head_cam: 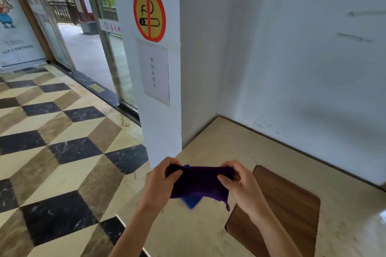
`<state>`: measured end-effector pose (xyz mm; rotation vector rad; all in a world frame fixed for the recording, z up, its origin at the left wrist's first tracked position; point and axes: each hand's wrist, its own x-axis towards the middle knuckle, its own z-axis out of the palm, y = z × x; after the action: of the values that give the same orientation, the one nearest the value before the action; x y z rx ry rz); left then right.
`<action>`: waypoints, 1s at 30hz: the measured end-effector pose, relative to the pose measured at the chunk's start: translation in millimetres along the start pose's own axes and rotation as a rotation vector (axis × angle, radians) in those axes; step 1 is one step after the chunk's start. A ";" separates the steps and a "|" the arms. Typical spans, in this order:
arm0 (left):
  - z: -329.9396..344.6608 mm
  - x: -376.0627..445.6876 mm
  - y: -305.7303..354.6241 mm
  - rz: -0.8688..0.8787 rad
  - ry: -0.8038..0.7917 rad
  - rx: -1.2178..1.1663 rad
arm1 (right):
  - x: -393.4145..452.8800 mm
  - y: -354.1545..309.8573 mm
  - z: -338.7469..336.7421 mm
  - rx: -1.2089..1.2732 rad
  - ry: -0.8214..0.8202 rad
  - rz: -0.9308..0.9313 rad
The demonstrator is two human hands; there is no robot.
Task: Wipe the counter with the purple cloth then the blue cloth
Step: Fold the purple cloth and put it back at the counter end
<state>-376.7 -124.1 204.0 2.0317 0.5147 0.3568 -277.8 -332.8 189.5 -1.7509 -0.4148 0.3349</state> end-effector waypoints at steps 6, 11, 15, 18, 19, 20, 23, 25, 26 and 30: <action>25.7 81.2 -22.2 -0.005 -0.105 -0.030 | 61.0 33.5 0.2 0.001 0.097 0.069; 49.4 148.9 -41.9 -0.057 -0.225 -0.077 | 109.6 59.7 -1.2 -0.007 0.149 0.145; 62.9 184.6 -55.4 -0.129 -0.315 -0.134 | 135.3 75.4 3.4 0.031 0.211 0.234; 73.6 214.2 -67.7 -0.199 -0.371 -0.183 | 153.9 88.8 8.5 0.082 0.255 0.272; 77.7 225.2 -72.4 -0.218 -0.394 -0.191 | 160.4 93.5 11.0 0.100 0.274 0.282; 82.3 237.0 -78.1 -0.232 -0.421 -0.207 | 166.6 98.8 14.0 0.126 0.295 0.291; 101.2 274.4 -100.7 -0.281 -0.501 -0.261 | 186.5 118.8 23.1 0.203 0.357 0.337; 115.5 295.3 -115.2 -0.303 -0.567 -0.306 | 197.2 134.9 28.5 0.200 0.383 0.365; 123.6 305.6 -122.2 -0.319 -0.604 -0.333 | 202.8 144.3 30.0 0.207 0.389 0.376; 155.5 341.8 -144.0 -0.384 -0.759 -0.393 | 230.2 180.4 28.6 0.224 0.415 0.411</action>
<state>-40.5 -8.2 16.3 1.4887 0.3072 -0.5010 -67.5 -239.1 7.0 -1.6227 0.2766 0.2850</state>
